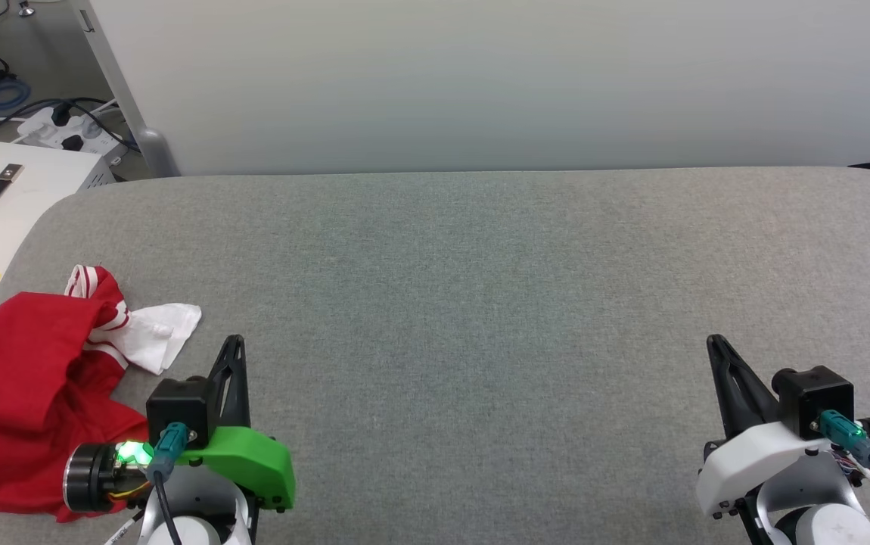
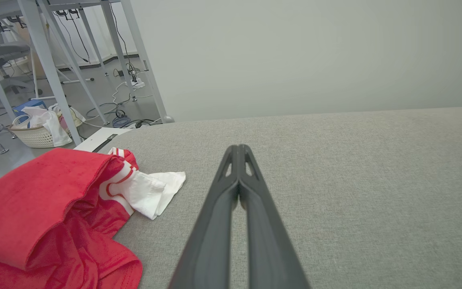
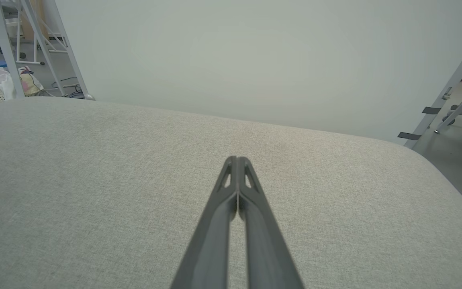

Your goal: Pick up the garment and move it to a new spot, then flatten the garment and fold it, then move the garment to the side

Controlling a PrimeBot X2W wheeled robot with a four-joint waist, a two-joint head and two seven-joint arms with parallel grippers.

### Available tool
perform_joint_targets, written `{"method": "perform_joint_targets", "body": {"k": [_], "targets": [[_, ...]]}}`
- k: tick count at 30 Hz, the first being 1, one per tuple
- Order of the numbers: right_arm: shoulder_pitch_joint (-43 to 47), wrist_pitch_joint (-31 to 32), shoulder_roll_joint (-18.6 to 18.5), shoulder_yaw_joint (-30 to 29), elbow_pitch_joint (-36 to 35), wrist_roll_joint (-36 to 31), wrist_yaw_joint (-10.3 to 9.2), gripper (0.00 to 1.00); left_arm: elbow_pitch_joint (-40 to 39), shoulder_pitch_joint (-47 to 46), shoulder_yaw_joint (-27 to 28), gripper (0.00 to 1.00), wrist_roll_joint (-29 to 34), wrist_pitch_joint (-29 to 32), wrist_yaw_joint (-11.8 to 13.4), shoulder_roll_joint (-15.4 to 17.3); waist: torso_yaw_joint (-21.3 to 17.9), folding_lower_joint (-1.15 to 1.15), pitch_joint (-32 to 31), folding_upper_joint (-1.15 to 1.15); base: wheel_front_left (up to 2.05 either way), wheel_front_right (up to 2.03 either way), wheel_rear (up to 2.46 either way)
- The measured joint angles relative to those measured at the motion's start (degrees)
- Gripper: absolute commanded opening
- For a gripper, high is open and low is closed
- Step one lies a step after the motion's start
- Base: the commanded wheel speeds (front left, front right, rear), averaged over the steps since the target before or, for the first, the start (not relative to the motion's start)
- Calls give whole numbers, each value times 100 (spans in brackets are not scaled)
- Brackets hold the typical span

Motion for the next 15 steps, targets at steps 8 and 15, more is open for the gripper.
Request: {"method": "perform_joint_targets", "body": {"k": [8,15], "targets": [[0,0,0,0,0,0,0,0,0,0,0,0,0,0,0,0,0,0,0,0,0,0,0],[0,0,1,1,0,4,0,100,1,-1,0,100,1,0,1,1,0,0,0,0,0,0,0]]}}
